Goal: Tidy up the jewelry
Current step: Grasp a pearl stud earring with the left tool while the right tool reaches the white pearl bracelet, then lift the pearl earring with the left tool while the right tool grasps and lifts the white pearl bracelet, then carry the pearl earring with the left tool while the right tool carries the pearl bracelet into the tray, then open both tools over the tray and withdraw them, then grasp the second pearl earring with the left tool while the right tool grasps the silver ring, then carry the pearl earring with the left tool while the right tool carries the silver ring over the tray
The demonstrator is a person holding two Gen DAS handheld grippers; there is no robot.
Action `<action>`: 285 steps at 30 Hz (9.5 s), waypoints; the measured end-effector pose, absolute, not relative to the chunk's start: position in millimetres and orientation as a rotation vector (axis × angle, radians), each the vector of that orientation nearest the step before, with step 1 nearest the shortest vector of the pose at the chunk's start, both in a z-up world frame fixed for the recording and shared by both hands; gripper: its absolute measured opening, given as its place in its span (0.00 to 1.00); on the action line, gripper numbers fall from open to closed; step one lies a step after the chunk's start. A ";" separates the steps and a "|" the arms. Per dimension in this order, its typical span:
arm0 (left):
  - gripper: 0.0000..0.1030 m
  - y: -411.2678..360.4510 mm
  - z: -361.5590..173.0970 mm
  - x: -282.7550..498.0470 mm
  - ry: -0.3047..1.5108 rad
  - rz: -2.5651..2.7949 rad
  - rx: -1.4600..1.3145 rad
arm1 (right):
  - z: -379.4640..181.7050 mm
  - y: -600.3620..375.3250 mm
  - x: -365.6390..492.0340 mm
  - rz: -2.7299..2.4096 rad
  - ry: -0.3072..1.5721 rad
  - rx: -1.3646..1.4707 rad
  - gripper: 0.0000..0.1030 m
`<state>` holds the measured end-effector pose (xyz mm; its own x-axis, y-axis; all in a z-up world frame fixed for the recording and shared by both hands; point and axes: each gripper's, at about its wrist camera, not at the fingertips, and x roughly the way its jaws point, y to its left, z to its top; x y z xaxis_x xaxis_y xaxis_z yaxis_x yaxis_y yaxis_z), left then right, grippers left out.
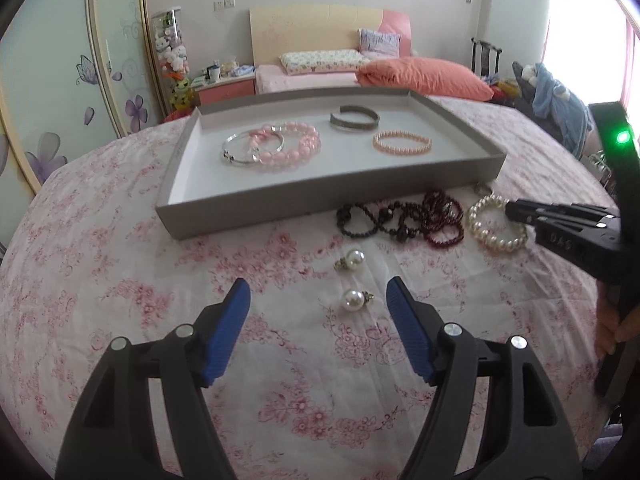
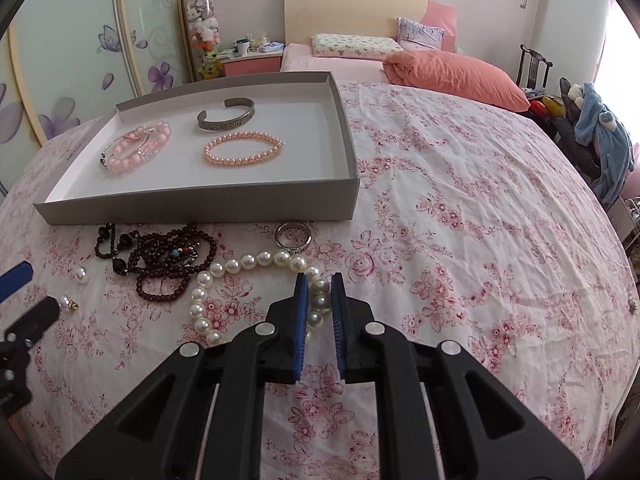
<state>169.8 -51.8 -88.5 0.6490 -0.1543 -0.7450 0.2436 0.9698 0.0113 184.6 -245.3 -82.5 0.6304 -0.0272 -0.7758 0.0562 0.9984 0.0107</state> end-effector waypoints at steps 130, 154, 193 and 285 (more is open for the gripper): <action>0.19 -22.4 18.2 183.8 0.472 -0.094 0.003 | 56.1 -217.6 167.0 0.199 0.360 0.266 0.10; 0.20 -42.1 -33.0 311.8 0.640 -0.119 -0.010 | -7.5 -202.9 280.3 0.169 0.597 0.270 0.10; 0.58 2.7 -44.7 190.5 0.715 -0.136 0.014 | -62.7 -257.4 199.1 0.014 0.869 0.142 0.27; 0.16 -13.9 -42.4 157.9 0.696 -0.058 0.000 | -11.7 -203.4 133.0 0.112 0.608 0.077 0.22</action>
<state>157.9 -13.9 -42.4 0.7656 -0.0535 -0.6411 0.0537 0.9984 -0.0192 133.0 -203.4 -11.7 0.8152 0.1277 -0.5649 -0.0826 0.9911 0.1048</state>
